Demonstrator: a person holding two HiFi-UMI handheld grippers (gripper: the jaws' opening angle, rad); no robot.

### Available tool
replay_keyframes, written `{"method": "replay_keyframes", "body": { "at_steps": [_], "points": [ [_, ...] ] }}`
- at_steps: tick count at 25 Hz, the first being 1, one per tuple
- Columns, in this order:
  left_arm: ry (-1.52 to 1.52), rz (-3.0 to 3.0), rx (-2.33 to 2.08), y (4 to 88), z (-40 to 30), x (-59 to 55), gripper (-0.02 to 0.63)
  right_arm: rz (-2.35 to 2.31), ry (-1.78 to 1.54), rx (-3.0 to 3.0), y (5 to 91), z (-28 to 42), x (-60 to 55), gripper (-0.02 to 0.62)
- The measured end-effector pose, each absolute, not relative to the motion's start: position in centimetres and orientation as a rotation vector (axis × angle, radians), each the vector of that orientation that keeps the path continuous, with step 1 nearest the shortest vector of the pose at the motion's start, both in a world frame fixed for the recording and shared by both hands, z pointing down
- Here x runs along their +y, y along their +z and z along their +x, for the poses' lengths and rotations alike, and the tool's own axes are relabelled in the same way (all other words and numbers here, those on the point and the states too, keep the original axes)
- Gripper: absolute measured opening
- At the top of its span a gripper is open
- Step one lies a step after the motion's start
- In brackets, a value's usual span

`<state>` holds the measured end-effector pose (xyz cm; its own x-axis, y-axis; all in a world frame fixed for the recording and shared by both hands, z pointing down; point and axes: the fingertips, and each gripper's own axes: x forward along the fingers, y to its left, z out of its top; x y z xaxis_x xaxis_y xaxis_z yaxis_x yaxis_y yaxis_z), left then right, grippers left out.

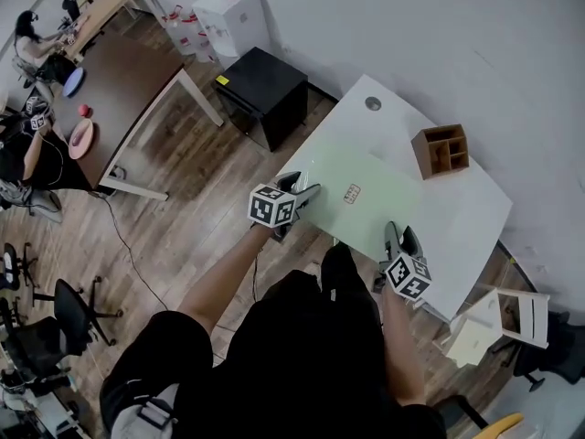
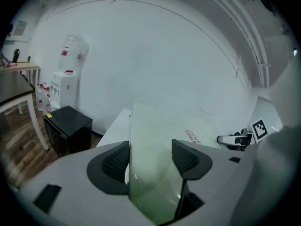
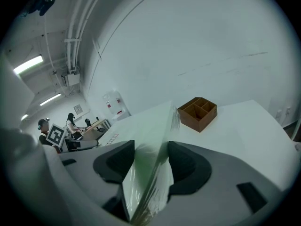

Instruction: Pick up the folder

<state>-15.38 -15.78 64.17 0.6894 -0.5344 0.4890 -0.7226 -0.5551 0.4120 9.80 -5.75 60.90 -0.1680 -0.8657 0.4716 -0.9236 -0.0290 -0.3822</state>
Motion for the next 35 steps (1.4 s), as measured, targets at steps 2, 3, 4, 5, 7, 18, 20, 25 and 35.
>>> {"method": "replay_keyframes", "body": {
  "at_steps": [2,3,4,5,7,18,20,25,35],
  "points": [
    [0.393,2.297,-0.965,63.9,-15.6,-15.0,0.295,1.959,0.943,-2.128,60.3,9.6,-5.3,0.244],
    [0.383,2.295,-0.969,63.7,-15.8,-14.6,0.295,1.956,0.929,-2.132,59.9,9.5,-4.9,0.242],
    [0.374,2.294,-0.976,63.4,-15.9,-14.2,0.295,1.954,0.918,-2.136,59.6,9.4,-4.6,0.242],
    [0.365,2.295,-0.983,63.1,-15.9,-14.0,0.295,1.956,0.912,-2.141,59.4,9.3,-4.4,0.242],
    [0.347,2.302,-0.992,62.4,-15.8,-13.8,0.295,1.966,0.914,-2.146,59.1,9.5,-4.0,0.242],
    [0.331,2.493,-0.997,55.8,-8.6,-11.9,0.295,2.093,0.858,-2.191,55.8,16.1,-0.1,0.239],
    [0.31,2.516,-0.979,54.7,-5.9,-11.3,0.295,2.138,0.865,-2.192,55.3,18.6,0.9,0.239],
    [0.306,2.562,-0.918,53.2,0.6,-8.7,0.293,2.243,0.825,-2.152,53.6,24.5,4.9,0.238],
    [0.302,2.618,-0.841,51.1,10.0,-3.9,0.295,2.391,0.82,-2.075,51.9,32.9,11.4,0.236]
  ]
}}
